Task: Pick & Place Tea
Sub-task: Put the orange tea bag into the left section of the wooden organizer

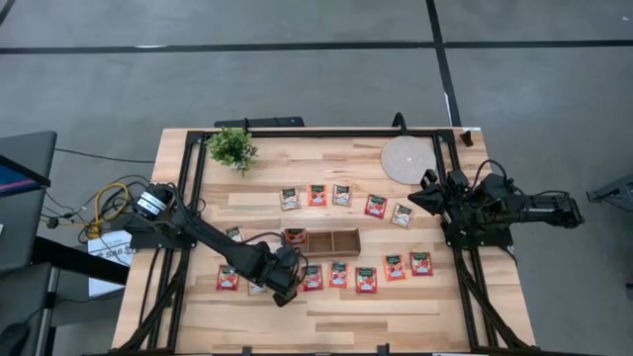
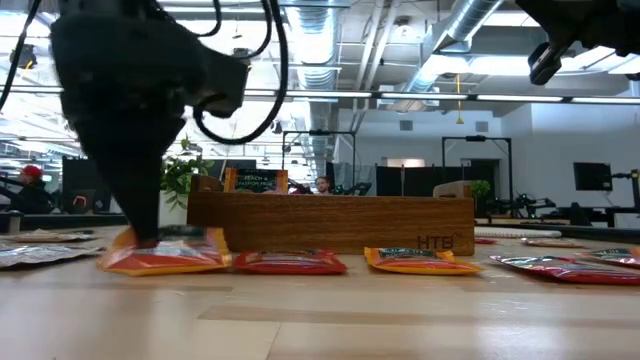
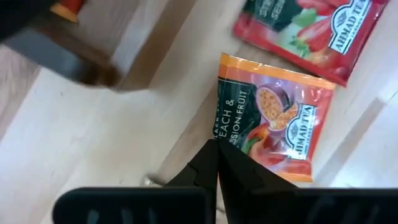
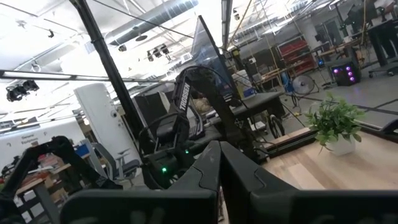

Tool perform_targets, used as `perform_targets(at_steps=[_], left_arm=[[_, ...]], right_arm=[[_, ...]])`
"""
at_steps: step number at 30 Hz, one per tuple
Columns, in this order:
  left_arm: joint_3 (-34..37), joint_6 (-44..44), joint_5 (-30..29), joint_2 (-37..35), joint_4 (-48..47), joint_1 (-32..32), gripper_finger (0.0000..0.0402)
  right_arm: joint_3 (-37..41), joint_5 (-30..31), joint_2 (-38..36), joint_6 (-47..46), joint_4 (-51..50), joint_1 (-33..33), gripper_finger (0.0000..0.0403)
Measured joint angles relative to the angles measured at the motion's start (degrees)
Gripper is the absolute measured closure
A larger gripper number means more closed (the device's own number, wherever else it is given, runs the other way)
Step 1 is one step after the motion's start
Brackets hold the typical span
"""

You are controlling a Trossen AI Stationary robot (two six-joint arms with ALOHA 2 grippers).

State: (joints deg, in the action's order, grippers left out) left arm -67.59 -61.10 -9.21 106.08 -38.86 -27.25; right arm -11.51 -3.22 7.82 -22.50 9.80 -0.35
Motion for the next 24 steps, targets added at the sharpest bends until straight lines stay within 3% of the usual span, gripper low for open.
perform_targets(at_steps=[9, 15, 20, 24], left_arm=[[-5.8, 0.4, 0.6, -0.2, -9.4, -0.2, 0.0401], [-13.4, 1.5, -0.2, -0.3, -18.5, -1.1, 0.0401], [-21.7, 3.3, -9.7, -0.4, -26.5, -1.7, 0.0401], [-25.0, 8.7, -18.4, -0.4, -27.4, -0.8, 0.0401]], right_arm=[[0.0, 0.0, 0.0, 0.0, 0.0, 0.0, 0.0403], [0.0, 0.0, 0.0, 0.0, 0.0, 0.0, 0.0403], [0.0, 0.0, 0.0, 0.0, 0.0, 0.0, 0.0403], [0.0, 0.1, 0.0, 0.0, 0.0, 0.0, 0.0403]])
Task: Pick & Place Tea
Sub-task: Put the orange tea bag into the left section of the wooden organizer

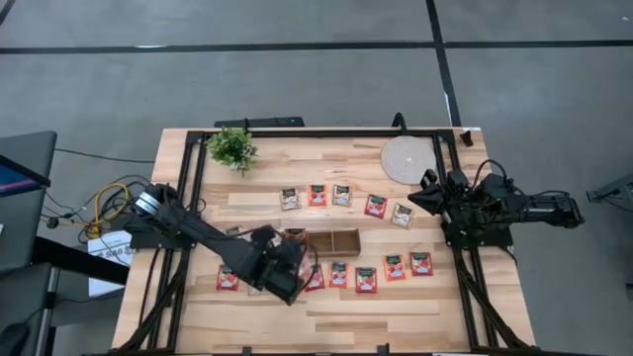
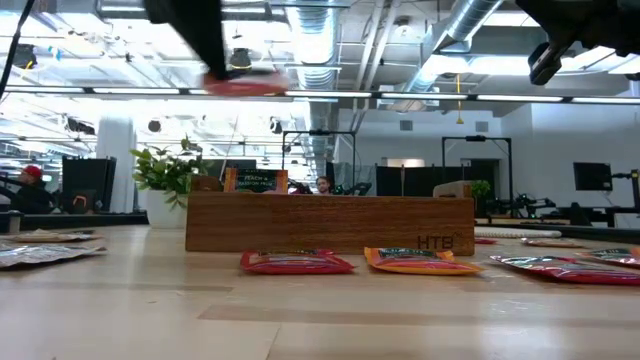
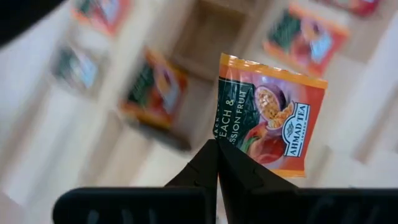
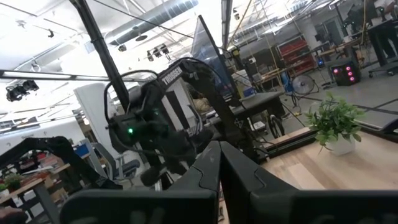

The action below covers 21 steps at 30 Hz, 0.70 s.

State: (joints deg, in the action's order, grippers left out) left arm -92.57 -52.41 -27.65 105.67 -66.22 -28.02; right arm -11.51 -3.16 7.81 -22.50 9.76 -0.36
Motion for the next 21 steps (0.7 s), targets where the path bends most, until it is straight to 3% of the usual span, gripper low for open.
perform_targets(at_steps=[8, 12, 21], left_arm=[[-0.1, 13.5, -10.3, 2.9, -2.8, 4.8, 0.0401], [-0.1, 18.2, -12.5, 5.6, -4.6, 6.0, 0.0401], [0.2, 17.8, -15.7, 8.9, -7.9, 5.0, 0.0401]], right_arm=[[0.0, 0.1, 0.0, 0.0, 0.0, 0.0, 0.0403], [0.0, 0.1, 0.0, 0.0, 0.0, 0.0, 0.0403], [0.0, 0.1, 0.0, 0.0, 0.0, 0.0, 0.0403]])
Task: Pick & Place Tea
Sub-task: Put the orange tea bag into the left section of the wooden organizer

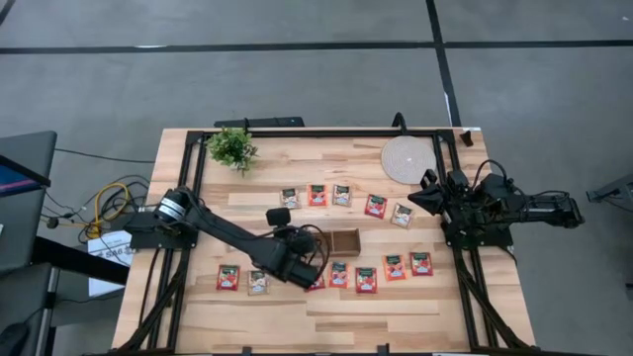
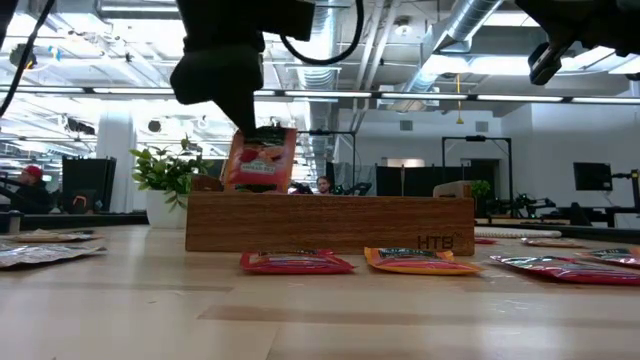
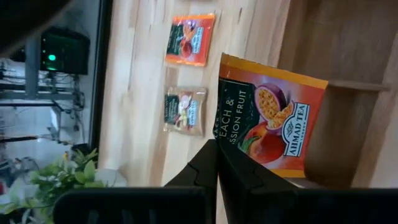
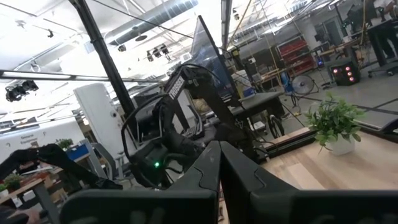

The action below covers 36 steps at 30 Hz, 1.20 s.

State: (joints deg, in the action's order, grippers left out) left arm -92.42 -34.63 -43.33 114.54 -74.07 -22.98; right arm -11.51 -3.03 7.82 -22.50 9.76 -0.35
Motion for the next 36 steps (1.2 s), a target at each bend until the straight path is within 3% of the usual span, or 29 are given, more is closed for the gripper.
perform_targets(at_steps=[11, 36], left_arm=[[4.0, -7.8, -1.0, 0.0, 1.2, 0.0, 0.0401], [4.0, -8.4, -1.0, 0.0, 2.4, 0.1, 0.0401]], right_arm=[[0.0, 0.0, 0.0, 0.0, -0.1, 0.0, 0.0403], [0.0, 0.1, 0.0, 0.0, -0.1, 0.0, 0.0403]])
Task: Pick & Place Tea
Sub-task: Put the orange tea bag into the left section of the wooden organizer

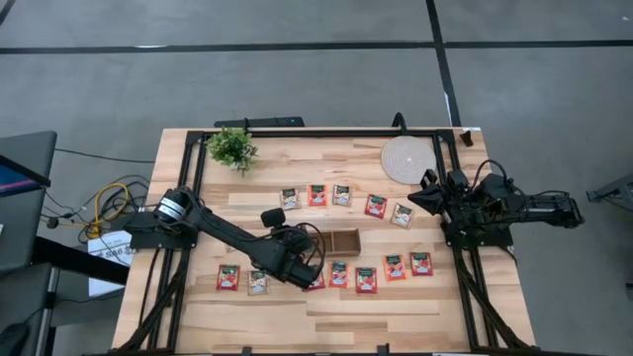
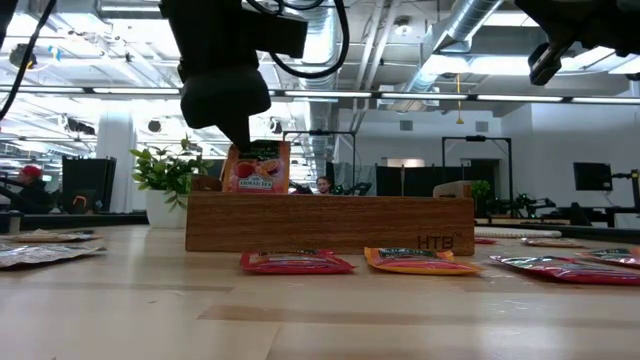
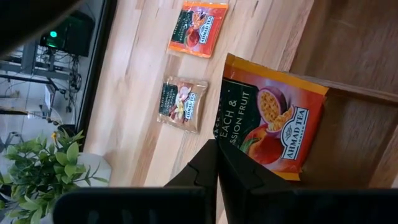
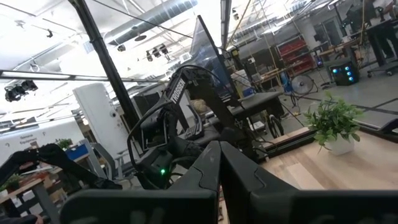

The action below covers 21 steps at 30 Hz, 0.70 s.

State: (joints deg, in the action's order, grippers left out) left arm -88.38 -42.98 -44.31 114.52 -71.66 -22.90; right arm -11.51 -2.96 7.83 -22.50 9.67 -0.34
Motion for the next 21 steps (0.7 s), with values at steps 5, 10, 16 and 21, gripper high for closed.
perform_targets(at_steps=[5, 10, 16, 21], left_arm=[[0.0, 0.0, 0.0, 0.0, 0.0, 0.0, 0.0401], [0.0, 0.0, 0.0, 0.0, 0.0, 0.0, 0.0383], [0.0, 0.0, 2.4, 0.0, 0.0, 0.0, 0.0350], [0.0, 0.0, 3.1, 0.0, 0.0, 0.0, 0.0332]], right_arm=[[0.0, 0.0, 0.0, 0.0, 0.0, 0.0, 0.0403], [0.0, 0.0, 0.0, 0.0, 0.0, 0.0, 0.0403], [0.0, 0.0, 0.0, 0.0, 0.0, 0.0, 0.0403], [0.0, 0.0, 0.0, 0.0, 0.0, 0.0, 0.0403]])
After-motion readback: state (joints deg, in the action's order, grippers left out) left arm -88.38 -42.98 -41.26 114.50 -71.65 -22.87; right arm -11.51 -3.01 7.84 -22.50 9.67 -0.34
